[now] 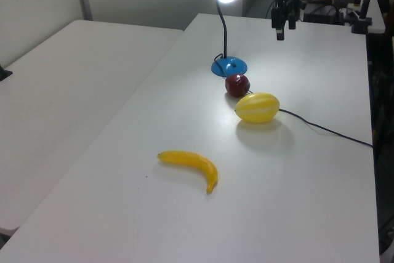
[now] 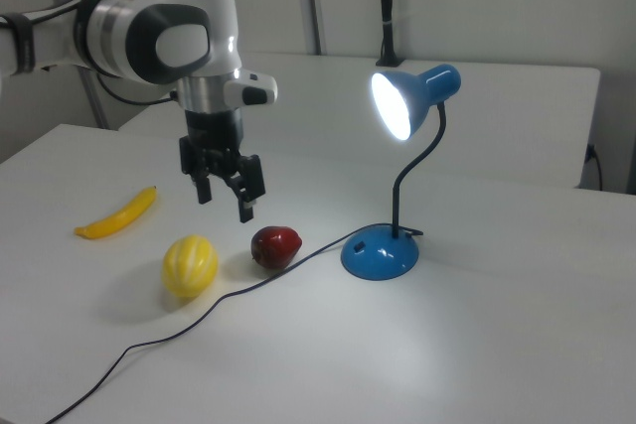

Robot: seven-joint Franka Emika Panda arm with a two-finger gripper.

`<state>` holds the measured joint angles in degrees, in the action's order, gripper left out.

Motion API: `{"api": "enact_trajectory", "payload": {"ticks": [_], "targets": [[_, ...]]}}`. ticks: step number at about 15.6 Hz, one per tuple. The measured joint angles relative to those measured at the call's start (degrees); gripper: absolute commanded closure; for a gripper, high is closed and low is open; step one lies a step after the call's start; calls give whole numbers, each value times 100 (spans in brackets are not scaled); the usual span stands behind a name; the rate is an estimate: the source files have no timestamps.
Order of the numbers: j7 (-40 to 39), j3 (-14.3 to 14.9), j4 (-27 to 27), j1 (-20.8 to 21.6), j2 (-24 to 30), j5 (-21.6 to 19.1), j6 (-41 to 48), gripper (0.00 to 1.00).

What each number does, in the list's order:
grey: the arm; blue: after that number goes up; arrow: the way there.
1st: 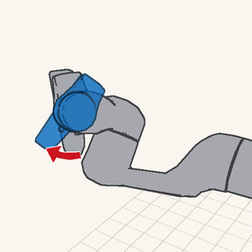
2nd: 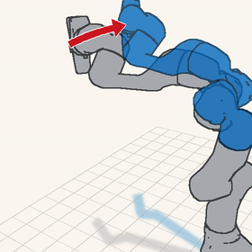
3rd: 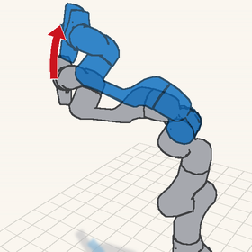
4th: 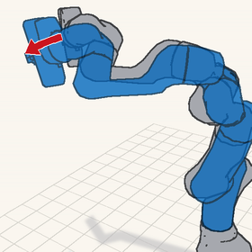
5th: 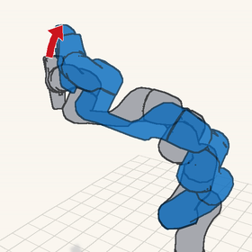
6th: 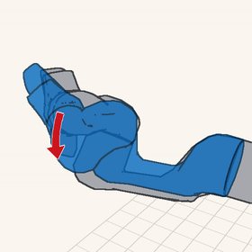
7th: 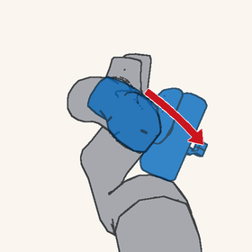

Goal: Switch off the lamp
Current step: 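Move the gripper over the round blue lamp base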

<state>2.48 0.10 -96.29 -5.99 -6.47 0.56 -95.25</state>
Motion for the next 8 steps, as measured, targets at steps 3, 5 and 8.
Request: {"api": "enact_trajectory", "payload": {"ticks": [3,5,8], "targets": [[0,1,-7,-147,-153,0,-310,97],[118,2,-12,-192,-311,-1,-656,100],[592,3,-19,-232,-579,-1,-1277,100]]}}
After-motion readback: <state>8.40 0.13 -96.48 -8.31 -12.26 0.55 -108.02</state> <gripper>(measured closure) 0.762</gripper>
